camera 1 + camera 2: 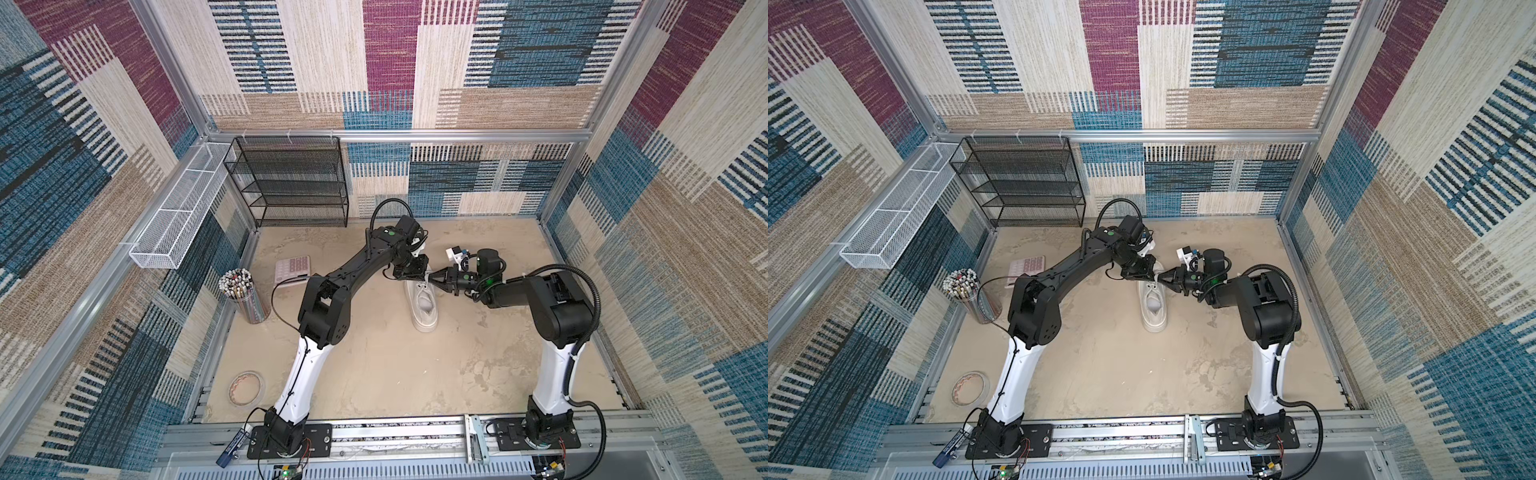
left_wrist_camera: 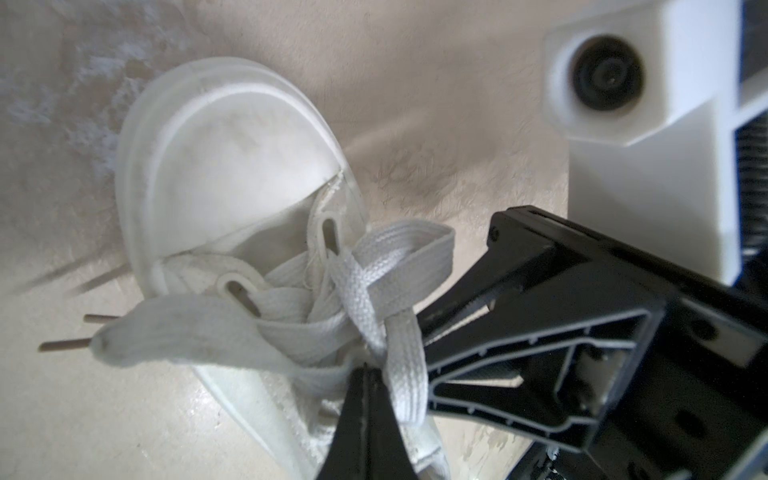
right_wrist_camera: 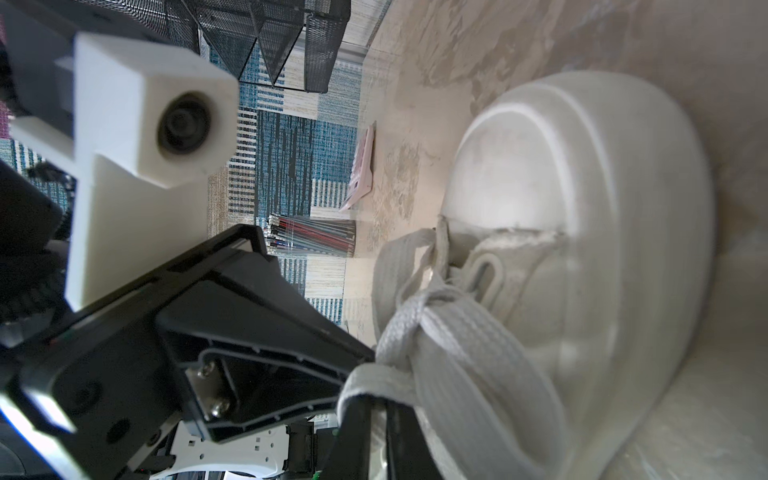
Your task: Tie the shoes
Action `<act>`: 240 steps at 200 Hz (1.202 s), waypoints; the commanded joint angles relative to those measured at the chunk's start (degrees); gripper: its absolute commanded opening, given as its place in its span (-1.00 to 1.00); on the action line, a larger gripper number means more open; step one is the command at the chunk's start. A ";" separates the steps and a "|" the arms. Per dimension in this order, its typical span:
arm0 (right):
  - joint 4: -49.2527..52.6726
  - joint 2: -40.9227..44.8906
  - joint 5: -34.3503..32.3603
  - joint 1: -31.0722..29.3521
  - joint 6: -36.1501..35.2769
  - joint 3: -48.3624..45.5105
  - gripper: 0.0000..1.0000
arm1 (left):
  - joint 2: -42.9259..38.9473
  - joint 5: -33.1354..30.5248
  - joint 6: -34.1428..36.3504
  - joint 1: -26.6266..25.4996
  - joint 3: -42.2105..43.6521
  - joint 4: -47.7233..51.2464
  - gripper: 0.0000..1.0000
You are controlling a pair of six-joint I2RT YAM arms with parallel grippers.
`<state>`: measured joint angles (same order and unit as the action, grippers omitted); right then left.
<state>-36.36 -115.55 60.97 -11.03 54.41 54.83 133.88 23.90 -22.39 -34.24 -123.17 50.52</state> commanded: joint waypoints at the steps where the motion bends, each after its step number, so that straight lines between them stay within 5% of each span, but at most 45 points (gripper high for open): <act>1: -2.05 -0.25 0.89 -0.18 1.04 0.10 -0.91 | -0.23 1.52 0.94 -0.12 0.04 -0.46 -1.00; 59: -1.15 0.28 -0.28 -0.14 0.52 -0.33 -1.00 | -0.78 0.84 0.95 0.31 0.09 -0.43 -1.00; 74: -0.24 0.55 -0.81 -0.06 0.01 -0.57 -1.00 | -1.00 0.58 0.95 0.54 0.21 -0.48 -0.80; 145: 2.07 1.68 -1.64 0.48 -2.20 -1.48 -1.00 | -3.15 -1.07 0.97 1.80 -0.25 -2.17 -0.64; 240: 8.14 3.20 -3.39 0.78 -6.17 -2.93 -1.00 | 4.85 -3.34 5.19 1.02 -11.66 -1.22 -0.29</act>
<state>-30.81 -113.23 58.70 -10.26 50.19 52.47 137.93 22.61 -20.95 -33.04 -133.78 48.77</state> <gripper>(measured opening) 0.050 0.353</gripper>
